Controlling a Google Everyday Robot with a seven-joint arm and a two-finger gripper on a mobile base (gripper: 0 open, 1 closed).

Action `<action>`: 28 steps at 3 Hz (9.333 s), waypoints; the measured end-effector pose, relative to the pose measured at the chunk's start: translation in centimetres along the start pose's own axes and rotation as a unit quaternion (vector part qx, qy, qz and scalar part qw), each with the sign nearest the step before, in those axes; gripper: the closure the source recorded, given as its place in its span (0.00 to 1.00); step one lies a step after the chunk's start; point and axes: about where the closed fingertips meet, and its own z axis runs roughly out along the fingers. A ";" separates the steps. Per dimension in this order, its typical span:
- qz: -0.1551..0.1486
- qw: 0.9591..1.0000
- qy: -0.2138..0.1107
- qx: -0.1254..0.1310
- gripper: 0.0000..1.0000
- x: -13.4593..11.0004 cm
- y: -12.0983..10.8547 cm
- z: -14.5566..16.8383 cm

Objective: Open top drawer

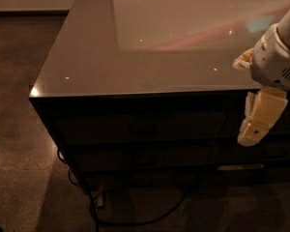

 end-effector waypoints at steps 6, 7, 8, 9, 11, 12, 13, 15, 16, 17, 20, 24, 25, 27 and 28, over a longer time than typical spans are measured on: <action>0.004 0.999 -0.030 -0.011 0.00 2.4 8.8 12.3; -0.003 1.000 -0.028 -0.007 0.00 2.2 9.0 13.0; -0.049 0.998 -0.046 -0.012 0.00 -1.8 9.8 16.8; -0.087 0.994 -0.059 -0.009 0.00 -5.5 10.0 20.2; -0.095 0.993 -0.065 -0.003 0.00 -6.4 9.5 20.7; -0.111 0.991 -0.072 0.020 0.00 -8.2 7.4 21.3; -0.130 0.988 -0.072 0.045 0.00 -9.8 4.7 22.1; -0.134 0.987 -0.066 0.054 0.00 -10.7 1.1 25.6; -0.118 0.990 -0.041 0.060 0.00 -9.8 -2.8 28.5; -0.115 0.991 -0.041 0.062 0.00 -9.6 -3.7 29.1; -0.106 0.989 -0.010 0.099 0.00 -8.1 -7.1 30.6; -0.079 0.993 0.013 0.085 0.00 -6.2 -7.7 34.6; -0.089 0.993 0.018 0.078 0.00 -6.5 -7.9 35.3; -0.094 0.993 0.034 0.070 0.42 -6.3 -7.3 35.2; -0.094 0.993 0.043 0.063 0.65 -6.0 -5.5 34.2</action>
Offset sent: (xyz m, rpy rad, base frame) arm -0.0422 0.0303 -0.0983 -0.0190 0.0413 -0.0486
